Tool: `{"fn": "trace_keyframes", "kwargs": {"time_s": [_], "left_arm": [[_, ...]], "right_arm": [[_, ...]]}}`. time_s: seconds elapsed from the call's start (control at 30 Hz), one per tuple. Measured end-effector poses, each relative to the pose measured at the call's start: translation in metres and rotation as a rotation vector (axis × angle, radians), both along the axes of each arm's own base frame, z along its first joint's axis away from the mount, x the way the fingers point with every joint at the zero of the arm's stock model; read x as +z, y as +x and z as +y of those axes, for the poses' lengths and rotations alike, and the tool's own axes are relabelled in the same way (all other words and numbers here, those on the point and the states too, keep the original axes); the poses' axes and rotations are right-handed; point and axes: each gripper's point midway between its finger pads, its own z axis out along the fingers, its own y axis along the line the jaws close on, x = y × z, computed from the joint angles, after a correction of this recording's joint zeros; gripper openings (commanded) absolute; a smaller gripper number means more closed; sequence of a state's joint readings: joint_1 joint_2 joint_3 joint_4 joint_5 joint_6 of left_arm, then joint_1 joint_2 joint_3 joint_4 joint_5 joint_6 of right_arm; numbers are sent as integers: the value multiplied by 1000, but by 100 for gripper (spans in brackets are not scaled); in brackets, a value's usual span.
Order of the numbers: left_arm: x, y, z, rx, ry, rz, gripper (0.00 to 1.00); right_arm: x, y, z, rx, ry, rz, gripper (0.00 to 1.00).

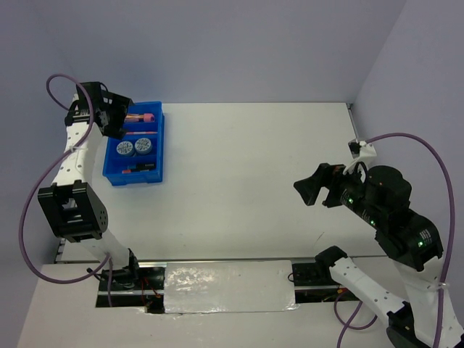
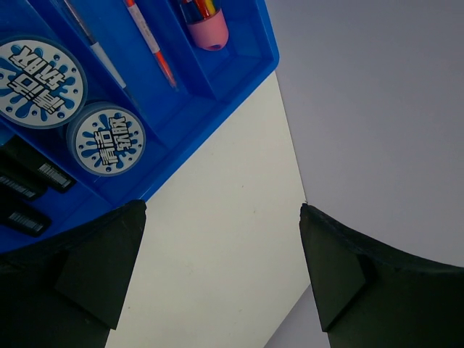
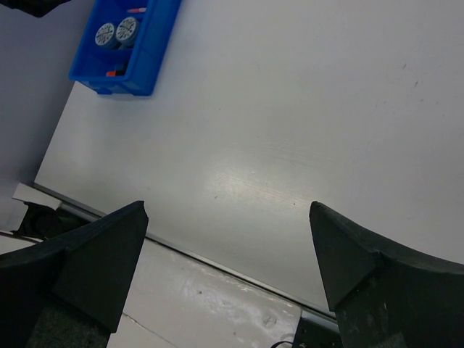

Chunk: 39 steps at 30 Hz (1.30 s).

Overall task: Sort the stationery into containers
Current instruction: Reset both arms

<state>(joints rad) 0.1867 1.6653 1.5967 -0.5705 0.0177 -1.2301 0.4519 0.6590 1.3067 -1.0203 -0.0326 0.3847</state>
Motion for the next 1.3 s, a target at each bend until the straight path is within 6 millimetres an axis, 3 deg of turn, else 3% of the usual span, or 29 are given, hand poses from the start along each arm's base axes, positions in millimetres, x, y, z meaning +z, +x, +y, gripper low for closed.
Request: {"fn": "trace_keyframes", "kwargs": {"time_s": [1.1, 1.2, 1.3], "left_arm": [[-8, -4, 7, -21, 31, 28, 99], [1, -8, 8, -57, 76, 35, 99], [27, -10, 12, -97, 163, 3, 99]], "right_arm": [[-8, 15, 6, 25, -57, 8, 100], [-2, 17, 5, 24, -69, 1, 100], [15, 19, 3, 14, -74, -25, 100]]}}
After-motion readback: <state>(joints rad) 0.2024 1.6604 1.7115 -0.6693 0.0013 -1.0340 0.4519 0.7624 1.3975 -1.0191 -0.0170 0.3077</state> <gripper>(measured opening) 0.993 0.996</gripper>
